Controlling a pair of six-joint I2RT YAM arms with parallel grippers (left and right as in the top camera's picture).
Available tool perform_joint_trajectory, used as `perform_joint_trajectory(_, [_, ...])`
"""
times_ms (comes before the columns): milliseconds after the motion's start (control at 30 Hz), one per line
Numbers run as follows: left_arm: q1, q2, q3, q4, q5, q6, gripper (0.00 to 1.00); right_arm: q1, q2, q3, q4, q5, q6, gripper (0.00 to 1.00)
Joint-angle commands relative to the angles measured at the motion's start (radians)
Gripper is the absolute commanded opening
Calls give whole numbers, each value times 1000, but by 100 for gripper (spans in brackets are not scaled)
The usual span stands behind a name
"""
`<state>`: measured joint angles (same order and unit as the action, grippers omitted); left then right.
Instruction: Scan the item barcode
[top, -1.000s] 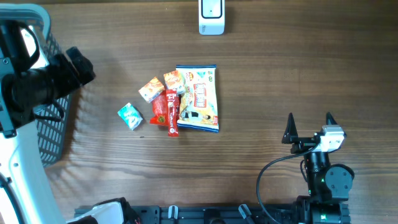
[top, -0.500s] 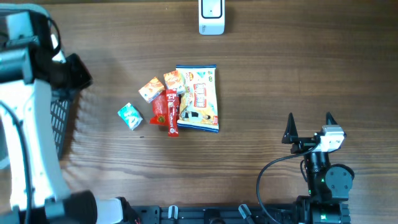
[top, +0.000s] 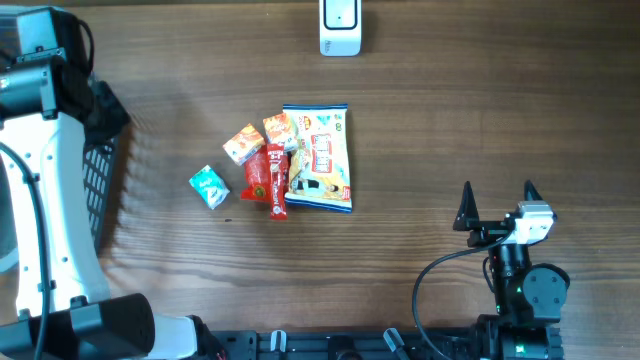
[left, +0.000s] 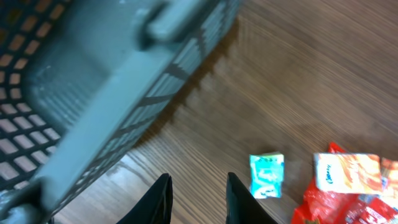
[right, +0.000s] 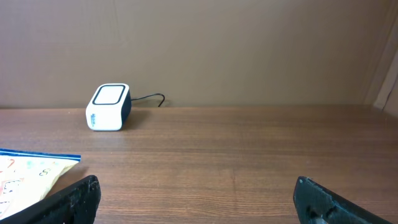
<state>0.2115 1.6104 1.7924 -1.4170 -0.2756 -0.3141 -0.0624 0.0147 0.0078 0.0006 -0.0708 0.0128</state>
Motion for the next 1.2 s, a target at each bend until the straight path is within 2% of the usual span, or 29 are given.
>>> perform_joint_trajectory(0, [40, -3, 1, -4, -44, -35, 25, -4, -5, -3, 3, -8, -10, 100])
perform_joint_trajectory(267, [109, -3, 1, -3, -35, -34, 16, -4, -5, -3, 3, -8, -10, 100])
perform_joint_trajectory(467, [120, -3, 1, 12, -13, -34, 16, -4, -5, -3, 3, -8, -10, 100])
perform_joint_trajectory(633, [136, -3, 1, 20, -31, -35, 4, -4, -5, -3, 3, -8, -10, 100])
perform_joint_trajectory(867, [167, -3, 1, 42, -8, -42, 5, -4, -5, -3, 3, -8, -10, 100])
perform_joint_trajectory(1167, [166, -3, 0, 111, 203, -42, 10, -4, -5, -3, 3, -8, -10, 100])
